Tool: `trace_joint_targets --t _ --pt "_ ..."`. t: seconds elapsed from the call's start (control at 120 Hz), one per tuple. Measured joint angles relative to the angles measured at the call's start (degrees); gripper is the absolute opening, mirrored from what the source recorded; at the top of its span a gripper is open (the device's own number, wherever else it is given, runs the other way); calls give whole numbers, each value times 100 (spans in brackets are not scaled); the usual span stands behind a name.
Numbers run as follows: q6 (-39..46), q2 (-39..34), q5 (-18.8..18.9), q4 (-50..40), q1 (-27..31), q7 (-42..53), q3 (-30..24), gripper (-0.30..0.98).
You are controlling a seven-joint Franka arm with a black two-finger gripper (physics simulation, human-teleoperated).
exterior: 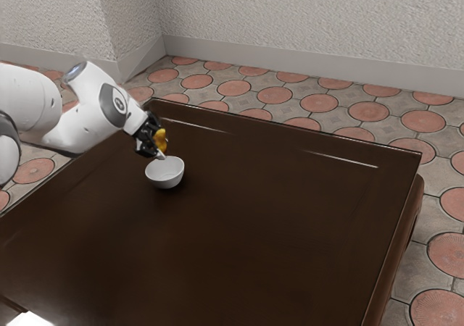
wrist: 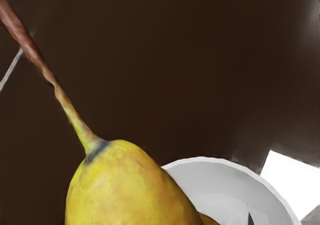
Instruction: Place the pear in the bowl.
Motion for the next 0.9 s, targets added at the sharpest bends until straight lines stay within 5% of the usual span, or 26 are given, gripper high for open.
trace_joint_targets --t 0.2,0.375,0.567,0.617,0.783,0.9 --pt "-9 596 -407 454 -4 37 -7 6" --pt "-102 701 -584 491 -22 1 -32 39" --pt "-229 529 -639 465 -49 -69 -22 57" --pt "-445 112 -178 423 -63 -175 1 59" --pt "-2409 -1734 2326 419 -498 -1166 12 64" --pt "-3747 -2586 3256 658 -1297 -1957 1 66"
